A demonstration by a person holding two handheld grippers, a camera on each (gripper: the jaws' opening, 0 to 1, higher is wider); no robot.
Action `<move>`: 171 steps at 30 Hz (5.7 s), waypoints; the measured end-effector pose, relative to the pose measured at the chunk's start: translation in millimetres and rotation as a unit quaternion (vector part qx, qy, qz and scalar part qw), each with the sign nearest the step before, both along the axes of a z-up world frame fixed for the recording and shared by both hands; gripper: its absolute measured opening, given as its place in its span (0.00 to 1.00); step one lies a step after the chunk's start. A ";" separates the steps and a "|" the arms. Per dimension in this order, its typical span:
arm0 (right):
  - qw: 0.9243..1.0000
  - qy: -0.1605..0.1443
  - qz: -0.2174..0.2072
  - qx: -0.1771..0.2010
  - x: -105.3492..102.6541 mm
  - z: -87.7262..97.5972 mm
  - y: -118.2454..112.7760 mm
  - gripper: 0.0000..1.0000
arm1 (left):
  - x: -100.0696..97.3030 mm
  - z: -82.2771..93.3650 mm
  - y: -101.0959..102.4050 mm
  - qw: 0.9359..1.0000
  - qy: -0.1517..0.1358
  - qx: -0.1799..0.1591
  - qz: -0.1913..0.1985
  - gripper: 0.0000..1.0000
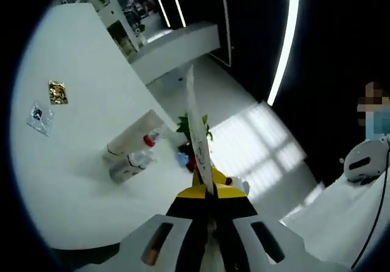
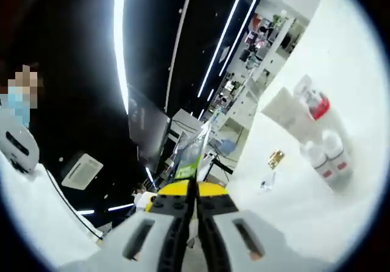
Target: Arrange the skincare products in the storage area until every visible bottle or jar stands upright without overlapping.
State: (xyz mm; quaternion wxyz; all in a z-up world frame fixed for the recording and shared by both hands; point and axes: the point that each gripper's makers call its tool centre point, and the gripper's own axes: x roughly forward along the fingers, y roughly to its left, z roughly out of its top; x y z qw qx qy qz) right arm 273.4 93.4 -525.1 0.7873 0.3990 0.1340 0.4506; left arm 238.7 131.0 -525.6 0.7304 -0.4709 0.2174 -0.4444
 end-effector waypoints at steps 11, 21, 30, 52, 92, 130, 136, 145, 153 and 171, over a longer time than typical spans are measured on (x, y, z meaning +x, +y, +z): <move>0.990 -0.069 0.007 -0.126 0.5 -16.0 6.5 0.26 | 4.7 -12.4 0.7 1.000 0.023 0.018 0.005 0.00; 0.983 -0.069 0.035 -0.165 -4.2 -28.6 10.5 0.50 | 14.3 -31.8 5.0 0.998 0.047 0.038 0.007 0.00; 0.972 -0.060 0.050 -0.222 -5.2 -48.8 7.9 0.70 | 27.4 -55.9 10.3 0.996 0.069 0.064 0.009 0.00; 0.950 -0.044 0.028 -0.308 5.0 -85.1 -28.8 0.88 | 54.5 -105.9 8.0 0.987 0.126 0.101 -0.004 0.00; 0.929 0.002 -0.056 -0.367 29.8 -114.1 -108.4 0.99 | 82.5 -200.6 10.5 0.950 0.145 0.276 -0.005 0.00; 0.930 0.014 -0.055 -0.363 23.0 -116.7 -106.1 0.99 | 103.1 -199.1 29.6 0.774 -0.159 0.610 -0.062 0.35; 0.930 0.014 -0.055 -0.362 22.2 -116.7 -105.2 0.99 | 105.8 -203.3 14.4 0.775 -0.174 0.601 -0.088 0.46; 0.930 0.019 -0.062 -0.362 21.7 -117.6 -110.7 0.99 | 105.0 -216.7 14.0 0.780 -0.149 0.594 -0.126 0.49; 0.930 0.018 -0.062 -0.362 21.2 -116.8 -110.0 0.99 | 106.1 -218.3 12.8 0.772 -0.161 0.595 -0.153 0.51; 0.930 0.016 -0.065 -0.362 19.8 -113.7 -111.7 0.99 | 105.8 -217.3 13.0 0.764 -0.154 0.603 -0.169 0.50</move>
